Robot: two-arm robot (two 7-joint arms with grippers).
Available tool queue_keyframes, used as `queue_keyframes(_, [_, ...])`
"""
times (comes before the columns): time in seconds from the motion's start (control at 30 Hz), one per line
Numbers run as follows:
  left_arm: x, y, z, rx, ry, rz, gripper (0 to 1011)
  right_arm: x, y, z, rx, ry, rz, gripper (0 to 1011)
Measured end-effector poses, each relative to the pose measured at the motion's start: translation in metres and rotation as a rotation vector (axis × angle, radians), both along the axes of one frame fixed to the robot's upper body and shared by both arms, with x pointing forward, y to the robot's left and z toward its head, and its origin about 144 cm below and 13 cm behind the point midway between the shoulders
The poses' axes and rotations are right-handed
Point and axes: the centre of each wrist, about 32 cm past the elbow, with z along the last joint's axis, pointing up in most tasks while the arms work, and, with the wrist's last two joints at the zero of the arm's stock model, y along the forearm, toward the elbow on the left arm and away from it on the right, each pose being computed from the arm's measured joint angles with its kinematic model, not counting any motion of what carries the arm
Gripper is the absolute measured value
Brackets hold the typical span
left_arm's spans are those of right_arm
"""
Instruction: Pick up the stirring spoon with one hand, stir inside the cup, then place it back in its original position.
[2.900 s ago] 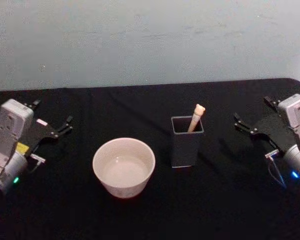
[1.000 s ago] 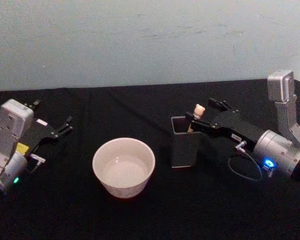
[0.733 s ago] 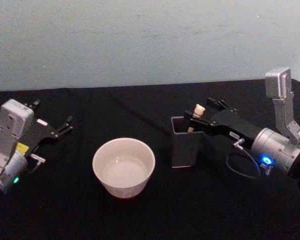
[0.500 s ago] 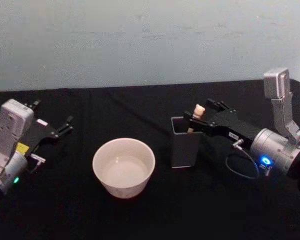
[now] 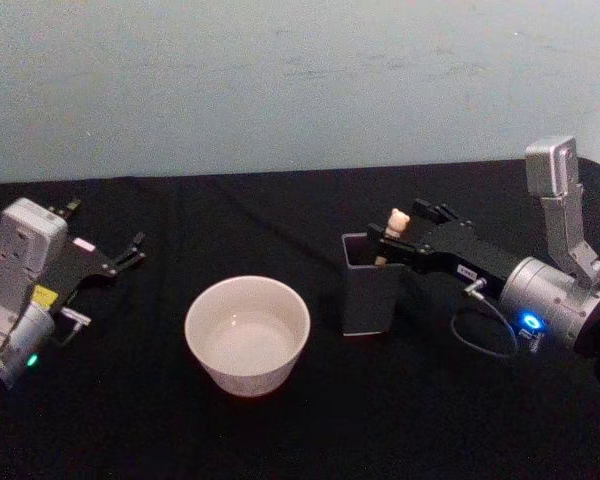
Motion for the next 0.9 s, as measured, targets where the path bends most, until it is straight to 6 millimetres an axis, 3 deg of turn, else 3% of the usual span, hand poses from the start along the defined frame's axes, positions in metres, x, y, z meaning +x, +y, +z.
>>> queue_keyframes(0.53, [0.0000,0.0000,0.0000,0.000,0.000,0.000,1001,-0.0002,-0.0002,0.0000,-0.001,-0.002,0.000,997])
queue_keyframes(0.9, [0.0000,0.0000,0.0000,0.000,0.000,0.000,1001,-0.0003,-0.0001,0.0000,-0.001,-0.003,0.001,720])
